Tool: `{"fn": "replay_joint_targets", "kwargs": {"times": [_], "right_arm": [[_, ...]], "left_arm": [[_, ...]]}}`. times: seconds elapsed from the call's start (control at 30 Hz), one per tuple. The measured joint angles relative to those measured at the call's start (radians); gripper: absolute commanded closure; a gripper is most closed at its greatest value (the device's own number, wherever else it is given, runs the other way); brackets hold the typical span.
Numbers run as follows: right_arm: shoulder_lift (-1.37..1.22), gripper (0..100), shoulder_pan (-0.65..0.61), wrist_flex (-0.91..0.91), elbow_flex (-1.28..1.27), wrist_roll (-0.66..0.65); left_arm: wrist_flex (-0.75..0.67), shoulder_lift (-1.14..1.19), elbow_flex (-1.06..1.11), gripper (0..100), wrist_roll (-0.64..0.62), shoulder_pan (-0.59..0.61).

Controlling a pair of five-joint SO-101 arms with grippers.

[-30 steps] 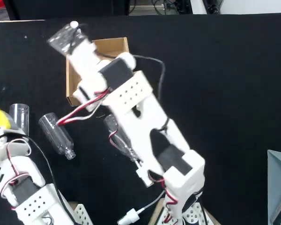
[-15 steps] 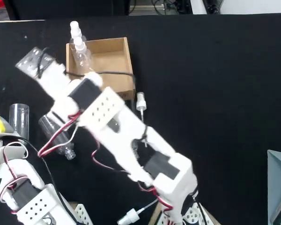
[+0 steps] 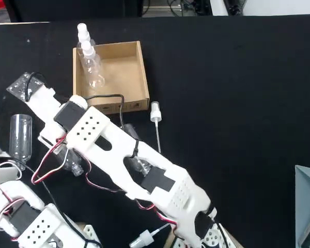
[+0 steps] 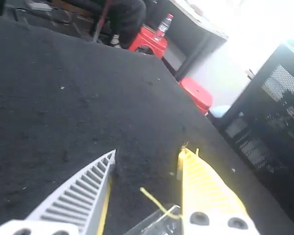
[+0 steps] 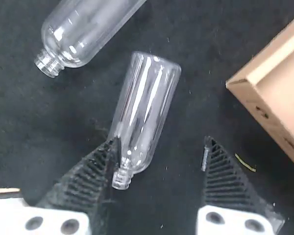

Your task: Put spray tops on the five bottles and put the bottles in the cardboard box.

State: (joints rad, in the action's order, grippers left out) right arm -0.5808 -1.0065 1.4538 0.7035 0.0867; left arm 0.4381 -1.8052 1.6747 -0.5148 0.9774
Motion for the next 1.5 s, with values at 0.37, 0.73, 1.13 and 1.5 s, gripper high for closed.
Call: {"fn": "replay_joint_targets", "kwargs": {"times": [0.37, 0.73, 1.13, 1.5], "right_arm": [[-0.110, 78.6, -0.002, -0.080, 0.000, 0.000], [-0.229, 78.3, -0.040, -0.166, 0.000, 0.000], [-0.287, 91.0, -0.049, -0.193, 0.000, 0.000], [-0.288, 92.7, -0.035, -0.127, 0.021, 0.000]], "left_arm": [[0.000, 0.000, 0.000, 82, -0.095, 0.091], [0.000, 0.000, 0.000, 82, -0.095, 0.123], [0.000, 0.000, 0.000, 82, -0.091, 0.123], [0.000, 0.000, 0.000, 82, -0.091, 0.123]]}}
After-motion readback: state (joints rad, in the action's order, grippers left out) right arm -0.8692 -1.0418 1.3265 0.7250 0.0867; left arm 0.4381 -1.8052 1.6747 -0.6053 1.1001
